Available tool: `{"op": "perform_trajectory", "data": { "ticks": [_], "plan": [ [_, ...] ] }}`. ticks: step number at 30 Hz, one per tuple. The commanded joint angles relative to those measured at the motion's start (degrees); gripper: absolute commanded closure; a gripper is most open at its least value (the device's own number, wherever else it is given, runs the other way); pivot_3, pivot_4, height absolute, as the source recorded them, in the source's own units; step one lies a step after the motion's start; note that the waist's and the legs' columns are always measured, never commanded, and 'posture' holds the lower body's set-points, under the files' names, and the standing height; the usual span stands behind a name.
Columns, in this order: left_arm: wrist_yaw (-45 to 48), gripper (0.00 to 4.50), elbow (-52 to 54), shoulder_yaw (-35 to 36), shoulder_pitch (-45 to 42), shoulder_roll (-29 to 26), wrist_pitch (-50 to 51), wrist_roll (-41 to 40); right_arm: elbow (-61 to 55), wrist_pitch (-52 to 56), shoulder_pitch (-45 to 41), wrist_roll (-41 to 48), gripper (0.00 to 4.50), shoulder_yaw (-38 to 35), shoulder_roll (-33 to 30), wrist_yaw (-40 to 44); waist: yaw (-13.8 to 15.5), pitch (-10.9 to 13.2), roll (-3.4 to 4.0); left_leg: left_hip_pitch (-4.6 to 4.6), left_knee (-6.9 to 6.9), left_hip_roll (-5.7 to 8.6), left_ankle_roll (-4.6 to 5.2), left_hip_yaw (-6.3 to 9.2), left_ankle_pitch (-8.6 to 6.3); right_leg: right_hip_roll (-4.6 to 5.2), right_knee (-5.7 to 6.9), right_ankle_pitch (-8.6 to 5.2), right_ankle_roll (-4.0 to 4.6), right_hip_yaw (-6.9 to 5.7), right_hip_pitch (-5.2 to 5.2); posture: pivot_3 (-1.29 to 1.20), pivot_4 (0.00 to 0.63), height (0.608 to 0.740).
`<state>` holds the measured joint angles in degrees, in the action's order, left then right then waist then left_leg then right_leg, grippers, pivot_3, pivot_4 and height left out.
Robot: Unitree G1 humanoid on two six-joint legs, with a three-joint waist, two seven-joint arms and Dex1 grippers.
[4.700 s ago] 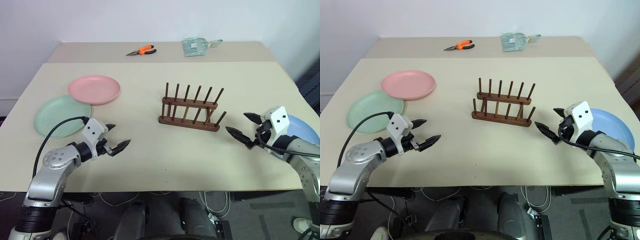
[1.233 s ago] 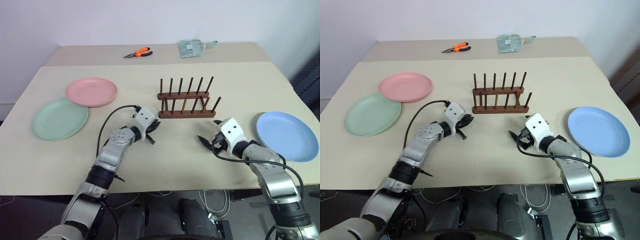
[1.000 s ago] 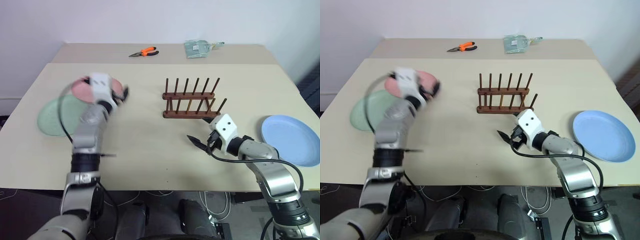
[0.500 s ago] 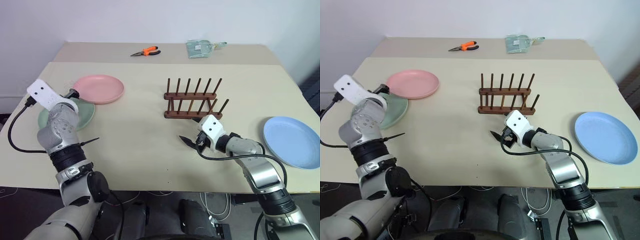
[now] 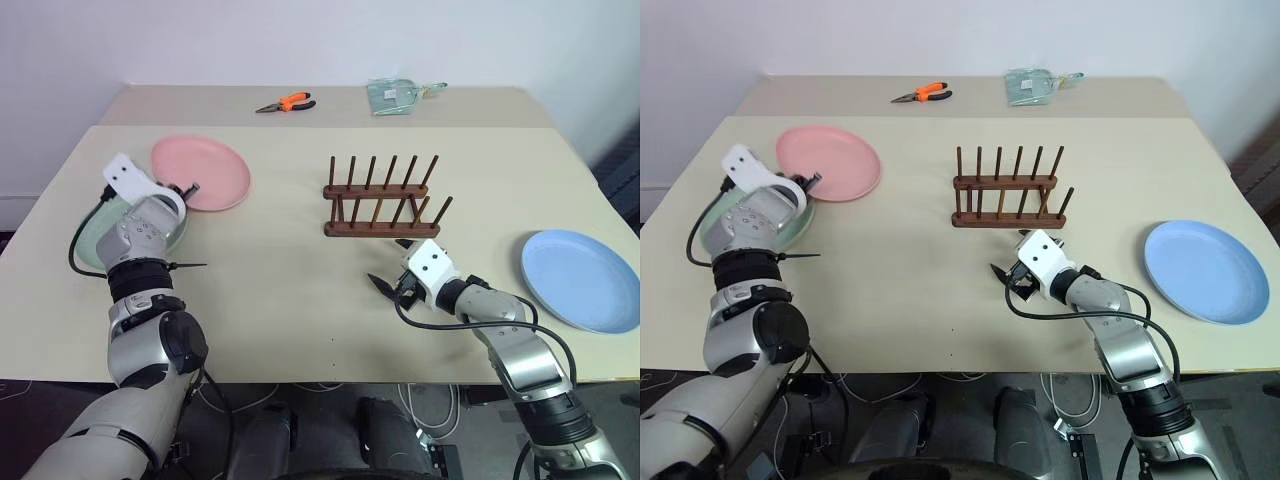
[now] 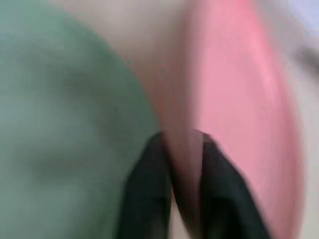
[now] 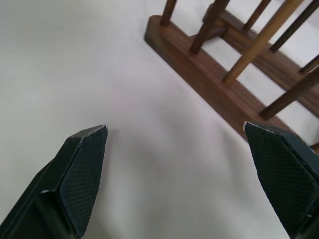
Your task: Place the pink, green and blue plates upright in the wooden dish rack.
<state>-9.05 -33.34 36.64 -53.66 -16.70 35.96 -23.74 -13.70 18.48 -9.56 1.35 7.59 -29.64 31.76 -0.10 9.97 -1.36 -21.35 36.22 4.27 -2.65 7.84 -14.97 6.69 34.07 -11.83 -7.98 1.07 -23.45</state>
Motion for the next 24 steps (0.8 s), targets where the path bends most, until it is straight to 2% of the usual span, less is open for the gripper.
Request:
{"op": "perform_trajectory", "data": {
  "ticks": [1,5,11,15,20,23,24],
  "plan": [
    [6.20,4.46,8.34,-5.51,1.19,-0.04,-2.14,-0.58,-4.96,1.20,-0.41,2.25,0.00,-2.09,-0.39,1.28,-0.05,0.00,-0.01,0.00,0.00,0.00,0.00,0.00,0.00,0.01,-0.01,0.00,0.00,0.00,0.01,0.00,0.150,0.740],
    [11.16,4.46,20.50,-14.61,4.89,1.23,-1.01,0.44,-9.11,2.57,-5.32,3.71,0.00,-2.99,-1.23,2.76,-0.47,0.03,-0.01,-0.03,0.00,0.01,0.00,0.00,0.00,0.01,-0.03,0.00,0.01,0.01,0.00,0.00,0.150,0.740],
    [14.24,4.46,34.44,-21.47,5.59,7.49,5.70,-5.41,-8.05,-4.42,-17.90,-6.92,0.00,3.45,-2.10,1.39,-0.61,0.04,-0.03,-0.02,-0.02,-0.01,-0.02,0.01,0.01,0.00,-0.04,0.01,0.01,0.00,0.01,0.00,0.150,0.740],
    [13.02,4.46,39.78,-21.96,3.74,12.72,10.67,-11.22,-0.71,-10.57,-25.50,-17.55,0.00,10.02,-1.82,-0.90,-0.68,0.04,-0.02,-0.04,-0.02,-0.01,-0.02,-0.02,0.01,0.00,-0.04,0.01,0.02,0.02,-0.04,0.00,0.150,0.740],
    [10.42,4.46,42.84,-20.43,3.07,15.61,14.67,-16.66,9.05,-15.81,-29.80,-24.64,0.00,12.42,-0.32,-5.93,-0.68,0.04,-0.03,-0.03,0.00,0.00,-0.02,-0.02,0.02,0.00,-0.05,0.02,0.03,0.03,-0.03,0.00,0.150,0.740],
    [9.62,4.50,43.77,-20.15,3.31,15.51,15.99,-18.21,12.03,-17.20,-31.14,-27.37,0.87,12.32,0.12,-7.73,-0.75,0.06,0.00,-0.02,-0.02,-0.01,-0.02,-0.03,0.02,-0.01,-0.03,0.02,0.05,0.05,-0.06,0.00,0.150,0.740],
    [9.50,4.50,43.98,-20.03,3.43,15.28,16.32,-18.53,12.21,-17.28,-31.10,-27.66,1.33,12.08,0.25,-7.89,-0.72,0.06,-0.01,-0.04,-0.03,-0.01,-0.03,-0.03,0.02,-0.03,-0.02,0.02,0.05,0.06,-0.09,0.00,0.150,0.740]
  ]
}}
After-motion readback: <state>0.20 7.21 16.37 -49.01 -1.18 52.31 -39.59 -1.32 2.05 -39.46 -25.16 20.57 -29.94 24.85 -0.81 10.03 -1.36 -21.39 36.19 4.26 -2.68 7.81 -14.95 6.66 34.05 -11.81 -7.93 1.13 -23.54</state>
